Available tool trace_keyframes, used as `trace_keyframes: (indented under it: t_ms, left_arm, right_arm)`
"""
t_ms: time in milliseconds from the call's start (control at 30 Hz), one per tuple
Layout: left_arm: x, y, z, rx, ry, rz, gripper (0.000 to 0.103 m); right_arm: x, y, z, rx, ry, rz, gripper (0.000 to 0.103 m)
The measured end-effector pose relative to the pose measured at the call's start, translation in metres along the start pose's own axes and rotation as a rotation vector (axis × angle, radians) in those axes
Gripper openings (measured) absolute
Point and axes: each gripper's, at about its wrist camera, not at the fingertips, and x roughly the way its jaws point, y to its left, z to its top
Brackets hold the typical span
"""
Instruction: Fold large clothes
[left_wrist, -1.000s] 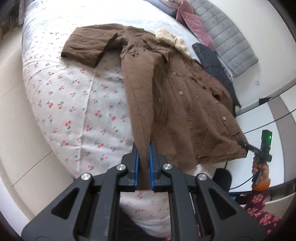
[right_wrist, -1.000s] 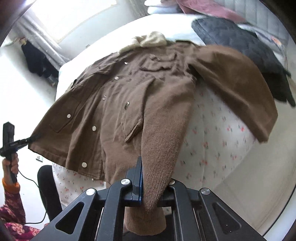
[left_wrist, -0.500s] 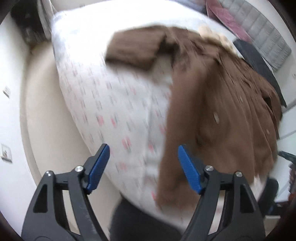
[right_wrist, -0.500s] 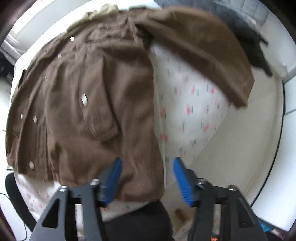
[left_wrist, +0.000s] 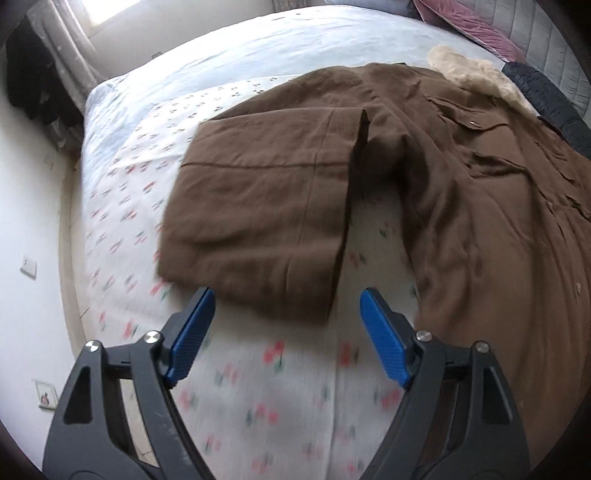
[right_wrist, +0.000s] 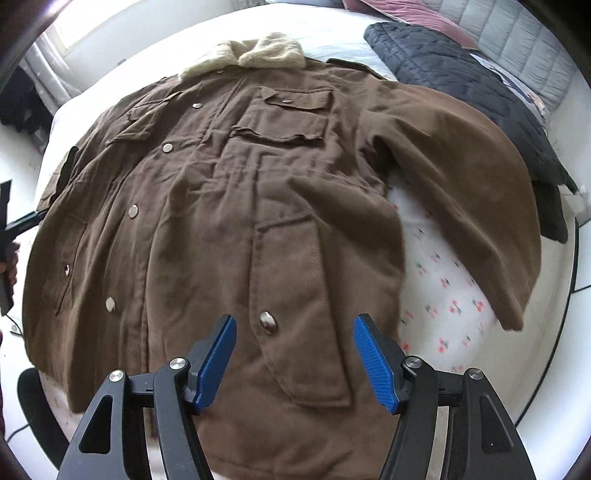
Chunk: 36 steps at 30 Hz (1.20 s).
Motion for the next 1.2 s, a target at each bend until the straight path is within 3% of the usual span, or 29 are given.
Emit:
trace_keyframes:
  t_ms: [67,100,133,200,233,333,533,733,833,900,933,967,1000,1033,1100,1200]
  left_arm:
    - [0.011,0.003,0.007,0.003,0.011,-0.010,0.079]
    - [0.016,0.003,0.009,0.007,0.013,-0.018,0.067]
    - [0.018,0.005,0.013,0.019,0.019,-0.025,0.040]
    - [0.015,0.014,0.022,0.015,0.028,-0.081,0.019]
    - [0.010,0.022,0.027,-0.010,0.020,-0.100,0.014]
    - [-0.009,0.045,0.042,-0.042,-0.035,-0.091,0.011]
    - [-0.042,0.119,0.084,-0.132,-0.163,0.061,0.009]
    - [-0.037,0.192,0.112,-0.240,-0.210,0.291,0.002]
    - [-0.031,0.209,0.118,-0.242,-0.232,0.456,0.002]
    - [-0.023,0.219,0.118,-0.254,-0.205,0.573,0.003]
    - [-0.019,0.223,0.116,-0.268,-0.177,0.595,0.004]
    - [-0.017,0.223,0.115,-0.289,-0.155,0.578,0.006]
    - [-0.016,0.223,0.113,-0.310,-0.140,0.531,0.017]
    - [-0.020,0.222,0.107,-0.320,-0.133,0.492,0.040]
    - [-0.022,0.211,0.096,-0.331,-0.121,0.381,0.069]
    - [-0.028,0.184,0.086,-0.295,-0.117,0.284,0.072]
  right_arm:
    - [0.004,0.003,0.004,-0.004,0.002,-0.004,0.067]
    - [0.007,0.004,0.008,-0.005,0.003,-0.009,0.067]
    - [0.009,0.004,0.008,-0.005,0.003,-0.013,0.067]
    - [0.017,0.006,0.015,-0.009,0.011,-0.024,0.067]
    - [0.019,0.006,0.017,-0.011,0.015,-0.025,0.067]
    - [0.027,0.007,0.024,-0.017,0.022,-0.031,0.067]
    - [0.039,0.012,0.034,-0.021,0.028,-0.046,0.067]
    - [0.038,0.009,0.038,-0.023,0.020,-0.055,0.067]
    - [0.034,0.004,0.040,-0.012,0.009,-0.063,0.067]
    - [0.030,-0.001,0.041,0.006,-0.006,-0.063,0.067]
    - [0.029,-0.003,0.042,0.014,-0.011,-0.063,0.067]
    - [0.026,-0.007,0.042,0.027,-0.021,-0.061,0.067]
    - [0.022,-0.012,0.042,0.040,-0.031,-0.059,0.067]
    - [0.020,-0.015,0.041,0.048,-0.038,-0.056,0.067]
    - [0.012,-0.029,0.040,0.083,-0.066,-0.048,0.067]
    - [-0.001,-0.051,0.037,0.143,-0.098,-0.051,0.067]
